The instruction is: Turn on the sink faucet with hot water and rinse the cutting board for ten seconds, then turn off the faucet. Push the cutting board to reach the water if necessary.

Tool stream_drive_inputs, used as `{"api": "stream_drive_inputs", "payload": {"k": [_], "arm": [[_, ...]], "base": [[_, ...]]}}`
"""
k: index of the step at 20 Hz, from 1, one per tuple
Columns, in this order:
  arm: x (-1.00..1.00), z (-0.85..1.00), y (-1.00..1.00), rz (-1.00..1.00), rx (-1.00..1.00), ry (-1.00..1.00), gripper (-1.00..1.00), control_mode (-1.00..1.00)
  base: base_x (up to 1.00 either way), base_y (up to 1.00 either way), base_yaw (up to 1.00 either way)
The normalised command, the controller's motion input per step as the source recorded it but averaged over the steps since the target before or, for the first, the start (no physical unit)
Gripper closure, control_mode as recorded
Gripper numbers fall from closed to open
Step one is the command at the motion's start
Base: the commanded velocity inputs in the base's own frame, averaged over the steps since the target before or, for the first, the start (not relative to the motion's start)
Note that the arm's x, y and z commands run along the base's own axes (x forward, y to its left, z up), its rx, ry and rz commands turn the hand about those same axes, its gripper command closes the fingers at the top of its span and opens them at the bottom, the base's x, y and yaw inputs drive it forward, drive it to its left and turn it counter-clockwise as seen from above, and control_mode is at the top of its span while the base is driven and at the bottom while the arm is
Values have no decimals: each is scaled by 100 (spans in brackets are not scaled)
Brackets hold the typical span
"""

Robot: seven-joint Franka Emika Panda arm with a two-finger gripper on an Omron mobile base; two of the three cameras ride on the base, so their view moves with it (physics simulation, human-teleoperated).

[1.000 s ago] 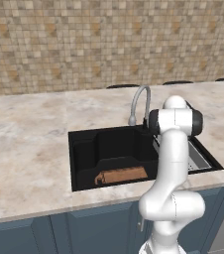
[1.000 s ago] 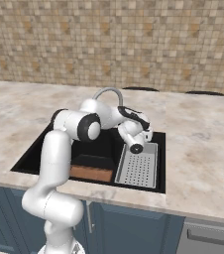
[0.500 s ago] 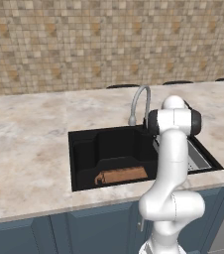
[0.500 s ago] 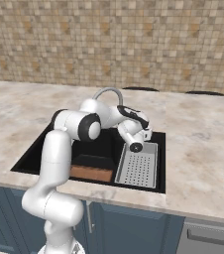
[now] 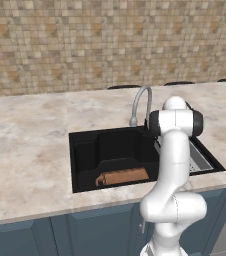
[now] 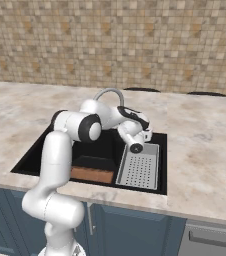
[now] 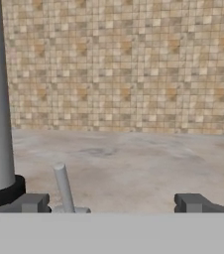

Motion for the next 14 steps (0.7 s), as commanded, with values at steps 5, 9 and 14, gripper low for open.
{"api": "stream_drive_inputs", "payload": {"k": [5, 9, 14], "arm": [[3, 0, 5, 0, 0, 0, -100, -100], [13, 0, 0, 0, 0, 0, -100, -100], [12, 0, 0, 0, 0, 0, -100, -100]], "base": [[0, 0, 0], [0, 0, 0], [0, 0, 0]]}}
